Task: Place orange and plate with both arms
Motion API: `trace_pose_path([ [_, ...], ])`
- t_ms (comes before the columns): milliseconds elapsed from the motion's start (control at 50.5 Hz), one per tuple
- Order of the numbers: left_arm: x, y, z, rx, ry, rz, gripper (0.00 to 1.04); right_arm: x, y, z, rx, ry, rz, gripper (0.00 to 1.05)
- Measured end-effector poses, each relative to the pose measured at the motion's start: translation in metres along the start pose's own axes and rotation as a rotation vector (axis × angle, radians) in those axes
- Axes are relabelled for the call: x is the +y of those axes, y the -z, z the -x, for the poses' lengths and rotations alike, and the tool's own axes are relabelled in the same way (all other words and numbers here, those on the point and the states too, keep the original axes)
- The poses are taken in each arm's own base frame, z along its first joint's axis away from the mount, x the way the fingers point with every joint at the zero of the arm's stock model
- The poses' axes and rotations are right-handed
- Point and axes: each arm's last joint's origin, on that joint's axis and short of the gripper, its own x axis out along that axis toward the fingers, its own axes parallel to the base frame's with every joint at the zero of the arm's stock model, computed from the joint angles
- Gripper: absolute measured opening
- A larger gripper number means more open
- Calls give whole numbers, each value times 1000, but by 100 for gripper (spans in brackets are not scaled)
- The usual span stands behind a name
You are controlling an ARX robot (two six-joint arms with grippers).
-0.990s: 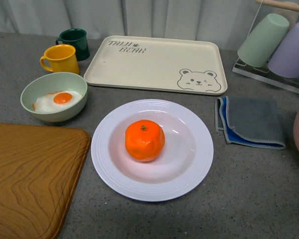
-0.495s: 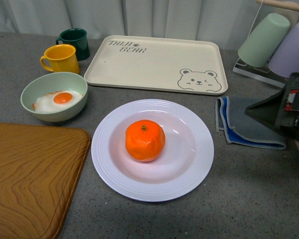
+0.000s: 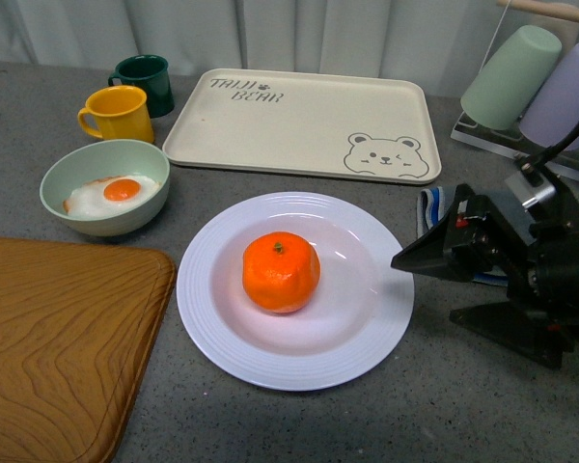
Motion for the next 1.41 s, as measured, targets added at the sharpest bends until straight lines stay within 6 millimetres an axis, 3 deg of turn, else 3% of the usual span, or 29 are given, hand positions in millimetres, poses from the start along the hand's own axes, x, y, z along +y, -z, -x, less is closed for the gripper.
trace_pose_path([
  [1050, 0, 0, 0, 0, 0, 0, 98, 10, -32, -68, 80, -109, -170, 95],
  [1406, 0, 0, 0, 0, 0, 0, 98, 5, -28, -74, 108, -37, -215, 32],
])
